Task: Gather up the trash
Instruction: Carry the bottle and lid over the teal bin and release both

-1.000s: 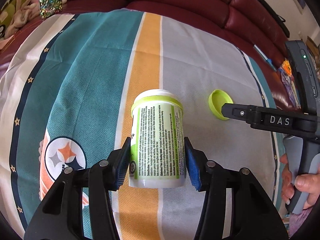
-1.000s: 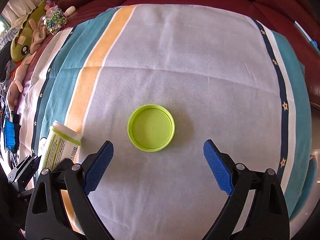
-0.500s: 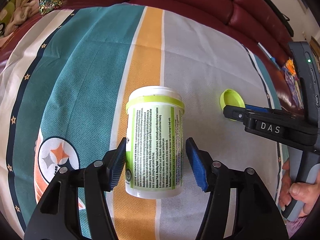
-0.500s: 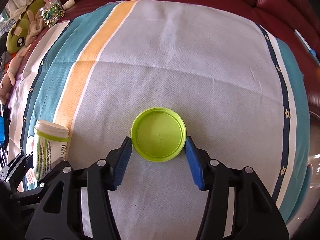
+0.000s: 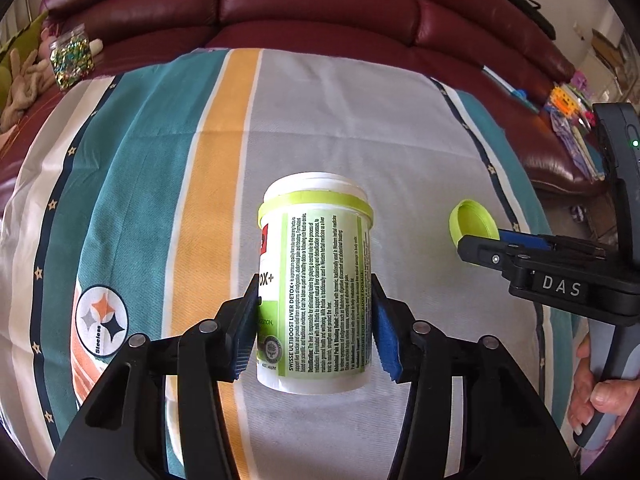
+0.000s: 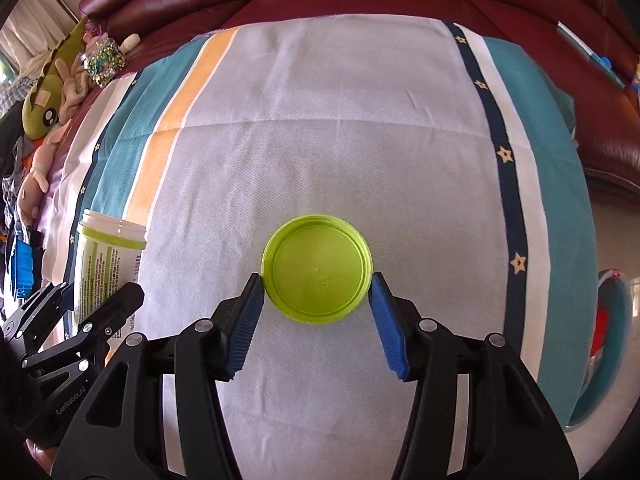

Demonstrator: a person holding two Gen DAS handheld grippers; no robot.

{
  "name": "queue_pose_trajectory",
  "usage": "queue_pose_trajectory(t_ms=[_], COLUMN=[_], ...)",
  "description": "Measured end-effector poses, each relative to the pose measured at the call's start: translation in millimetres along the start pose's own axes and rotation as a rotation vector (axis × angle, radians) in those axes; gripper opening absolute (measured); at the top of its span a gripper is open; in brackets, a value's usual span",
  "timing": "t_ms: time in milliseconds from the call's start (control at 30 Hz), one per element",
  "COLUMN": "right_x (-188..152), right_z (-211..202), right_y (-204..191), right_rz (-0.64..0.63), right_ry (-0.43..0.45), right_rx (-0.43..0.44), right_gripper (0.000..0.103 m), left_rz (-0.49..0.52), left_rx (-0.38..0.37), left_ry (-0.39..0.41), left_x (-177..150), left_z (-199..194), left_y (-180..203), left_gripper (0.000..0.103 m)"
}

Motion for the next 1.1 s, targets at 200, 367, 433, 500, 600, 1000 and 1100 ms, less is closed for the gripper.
queue_pose_trajectory(t_ms=[200,367,433,500,600,1000,1100], right_x=[-24.8,-50.2,-61.0,-72.2,-88.1,-161.8,-174.0], right_z=[-29.7,-48.9,-56.0,-61.9,-67.9,-78.3,-76.7], right_y=[64.4,128.6,155.0,180.7,217.3,343.3,362.1], right_rz=[0.1,0.201,0.243,0.282,0.337,0.556,0.591], right_ry=[0.041,0.068,0.08,0.09,0.103,0.106,0.1], right_rx=[-0.006,-0.02,-0.027,-0.032,-0.046,-0.103,-0.104], right_gripper=[0.052,0.052,0.052,0.052,0.052,0.052,0.052], left_rz=[0.086,0.177,0.212,0.244,0.291,0.457,0.486], left_rx=[-0.06,-0.113,-0.13,-0.144,-0.16,-0.229,-0.245], left_ry=[-0.026,-0.063,-0.078,-0.09,-0.109,-0.197,-0.229], left_x=[-2.0,-5.9,-7.2,-8.3,-9.7,-31.5,-38.7], left_z=[11.8,30.4,38.3,45.6,54.5,91.7,107.1], left_y=[68.0,133.2,158.0,182.1,216.8,335.6,360.5], left_gripper=[0.051,0.051,0.051,0.051,0.051,0.051,0.051])
Point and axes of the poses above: each gripper's, at about its wrist camera, not at the fingertips, and z roughly the way its jaws point, y to its right, x to its top, the point moved 2 cm from there along z, roughly the way its jaws point, and after that the axes turned 13 degrees about -x, right-handed, at the moved point
